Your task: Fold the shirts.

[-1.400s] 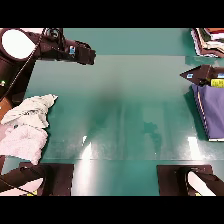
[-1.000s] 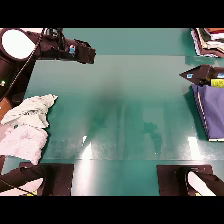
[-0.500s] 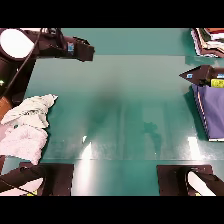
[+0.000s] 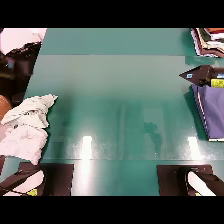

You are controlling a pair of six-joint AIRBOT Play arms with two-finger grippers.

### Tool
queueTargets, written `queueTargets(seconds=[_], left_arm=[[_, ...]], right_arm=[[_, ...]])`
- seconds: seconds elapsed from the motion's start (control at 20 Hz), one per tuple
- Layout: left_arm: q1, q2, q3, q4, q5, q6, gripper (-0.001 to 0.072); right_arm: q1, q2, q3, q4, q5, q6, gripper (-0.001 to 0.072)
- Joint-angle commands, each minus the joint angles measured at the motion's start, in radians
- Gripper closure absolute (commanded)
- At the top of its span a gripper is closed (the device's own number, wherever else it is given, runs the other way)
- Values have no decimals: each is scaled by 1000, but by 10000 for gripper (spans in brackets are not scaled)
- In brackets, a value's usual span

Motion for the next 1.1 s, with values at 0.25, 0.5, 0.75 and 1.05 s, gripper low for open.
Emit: queueTargets(seconds=[0.25,0.5,0.75,1.05], left_arm=[[174,-53,-401,30,204,-19,42],[174,-106,-409,29,209,-63,330],[165,-72,-252,-45,90,-48,680],[-100,155,262,-94,76,-26,681]], right_arm=[[1,1,0,1,-25,1,694],[1,1,0,1,-29,1,694],[1,2,3,21,-54,1,694],[-5,1,214,32,-139,0,694]])
